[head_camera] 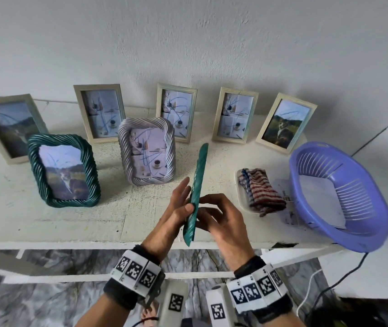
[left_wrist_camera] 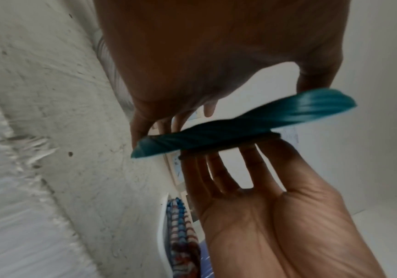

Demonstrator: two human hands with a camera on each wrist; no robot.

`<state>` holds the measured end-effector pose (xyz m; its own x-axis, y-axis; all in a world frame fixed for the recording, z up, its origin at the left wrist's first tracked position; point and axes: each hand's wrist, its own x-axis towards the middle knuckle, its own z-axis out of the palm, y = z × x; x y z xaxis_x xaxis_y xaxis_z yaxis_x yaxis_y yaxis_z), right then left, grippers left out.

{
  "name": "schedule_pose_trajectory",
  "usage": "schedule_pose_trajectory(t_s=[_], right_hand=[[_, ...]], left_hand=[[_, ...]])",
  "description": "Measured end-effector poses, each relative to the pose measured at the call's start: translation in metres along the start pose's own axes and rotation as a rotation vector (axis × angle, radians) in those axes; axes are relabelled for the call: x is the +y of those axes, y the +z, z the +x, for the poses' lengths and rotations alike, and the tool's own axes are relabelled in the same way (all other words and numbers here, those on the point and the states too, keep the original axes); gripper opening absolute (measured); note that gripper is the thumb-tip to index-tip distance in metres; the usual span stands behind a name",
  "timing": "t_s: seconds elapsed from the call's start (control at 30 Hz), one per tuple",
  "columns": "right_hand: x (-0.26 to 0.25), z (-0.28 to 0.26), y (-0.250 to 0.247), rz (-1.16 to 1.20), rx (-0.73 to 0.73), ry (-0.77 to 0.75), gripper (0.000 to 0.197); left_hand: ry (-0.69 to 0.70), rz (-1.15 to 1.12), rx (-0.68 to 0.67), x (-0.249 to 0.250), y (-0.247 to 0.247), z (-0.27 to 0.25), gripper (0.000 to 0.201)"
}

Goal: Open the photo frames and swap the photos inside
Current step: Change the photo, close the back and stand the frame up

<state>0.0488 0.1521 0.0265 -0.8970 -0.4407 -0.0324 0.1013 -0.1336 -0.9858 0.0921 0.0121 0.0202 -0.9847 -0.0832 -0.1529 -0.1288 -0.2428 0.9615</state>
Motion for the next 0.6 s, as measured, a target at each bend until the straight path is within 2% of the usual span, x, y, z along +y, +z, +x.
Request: schedule_pose_trajectory(t_s=[0.1, 0.17, 0.3, 0.37, 0.43, 0.5, 0.6], right_hand=[[-0.005, 0.001, -0.002, -0.159, -0.039, -0.025, 0.022], [-0.009, 0.000, -0.003, -0.176, -0.048, -0.027, 0.023], [-0.018, 0.000, -0.013, -0.263, -0.110, -0.044, 0.023], [-0.021, 0.002, -0.023, -0.421, -0.141, -0.083, 0.022], [-0.023, 0.008, -0.034, -0.649, -0.147, -0.205, 0.020], [-0.028, 0.014, -0.043, -0.888, -0.092, -0.327, 0.022], [-0.034, 0.019, -0.047, -1.129, 0.024, -0.403, 0.028]], left_hand=[[0.014, 0.015, 0.013, 0.002, 0.004, 0.001, 0.086], [0.008, 0.048, 0.030, 0.004, 0.005, 0.001, 0.087], [0.020, 0.103, 0.029, 0.005, 0.004, 0.004, 0.106], [0.032, 0.133, 0.041, 0.006, 0.004, 0.004, 0.109], [0.016, 0.165, 0.055, 0.006, 0.001, 0.004, 0.101], [0.003, 0.212, 0.074, 0.005, -0.003, 0.005, 0.097], [0.013, 0.250, 0.105, 0.005, -0.003, 0.007, 0.096]])
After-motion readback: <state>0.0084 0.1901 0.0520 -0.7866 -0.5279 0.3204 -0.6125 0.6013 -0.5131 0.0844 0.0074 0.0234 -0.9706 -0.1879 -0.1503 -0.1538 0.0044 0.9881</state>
